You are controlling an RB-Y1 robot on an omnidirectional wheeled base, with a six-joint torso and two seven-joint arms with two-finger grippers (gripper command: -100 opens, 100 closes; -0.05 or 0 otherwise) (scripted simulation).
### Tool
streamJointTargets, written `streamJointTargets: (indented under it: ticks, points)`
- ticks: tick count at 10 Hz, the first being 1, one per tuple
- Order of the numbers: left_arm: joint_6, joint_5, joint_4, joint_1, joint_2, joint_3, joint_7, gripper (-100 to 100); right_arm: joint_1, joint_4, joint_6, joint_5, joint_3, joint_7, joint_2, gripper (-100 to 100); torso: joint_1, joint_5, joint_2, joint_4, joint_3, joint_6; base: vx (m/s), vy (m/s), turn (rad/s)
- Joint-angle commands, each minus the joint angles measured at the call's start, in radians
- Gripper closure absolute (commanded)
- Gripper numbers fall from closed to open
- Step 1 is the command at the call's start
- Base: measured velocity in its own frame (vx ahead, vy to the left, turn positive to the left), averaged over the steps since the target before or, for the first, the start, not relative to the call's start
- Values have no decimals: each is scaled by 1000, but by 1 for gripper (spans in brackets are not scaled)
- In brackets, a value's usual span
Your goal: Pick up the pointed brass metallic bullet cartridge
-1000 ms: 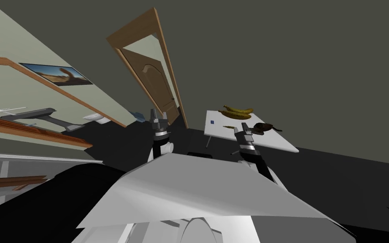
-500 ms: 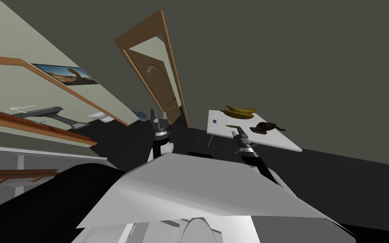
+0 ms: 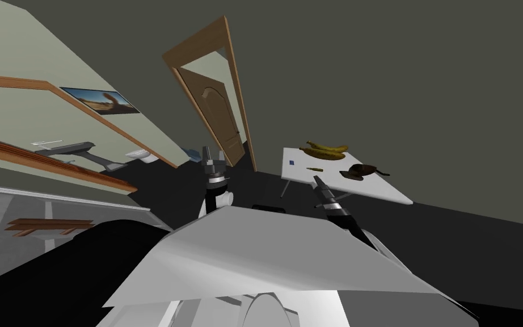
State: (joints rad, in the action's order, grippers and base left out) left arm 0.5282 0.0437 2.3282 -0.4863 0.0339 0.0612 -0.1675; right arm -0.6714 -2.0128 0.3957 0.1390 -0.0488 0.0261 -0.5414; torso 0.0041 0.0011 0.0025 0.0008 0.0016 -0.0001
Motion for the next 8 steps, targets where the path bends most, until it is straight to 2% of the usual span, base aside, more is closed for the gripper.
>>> streamJointTargets:
  ticks: [1,2,3,4,5,6,7,8]
  points:
    - [0,0,0,0,0,0,0,0,-21,26,0,-10,-18,13,-50,-100,0,0,0,0,0,0,-29,81,74]
    - [0,0,0,0,0,0,0,0,-21,26,0,-10,-18,13,-68,-100,1,0,0,0,0,0,-28,61,34]
    - [0,0,0,0,0,0,0,0,-33,58,5,-21,-35,23,-104,-100,0,0,0,0,0,0,-33,56,90]
    - [0,0,0,0,0,0,0,0,-33,58,5,-21,-35,23,-126,-100,-1,0,0,0,0,0,-29,44,43]
    - [0,0,0,0,0,0,0,0,-44,93,11,-35,-52,35,-163,-100,-2,0,0,0,0,0,-37,67,92]
    - [0,0,0,0,0,0,0,0,-44,93,11,-35,-52,35,-187,-100,-1,0,0,0,0,0,-28,57,40]
    - [0,0,0,0,0,0,0,0,-54,131,18,-51,-70,47,-222,-100,-1,0,-1,0,0,0,-17,64,87]
    - [0,0,0,0,0,0,0,0,-54,131,18,-51,-70,47,-250,-100,-1,0,-1,0,-1,0,-16,48,43]
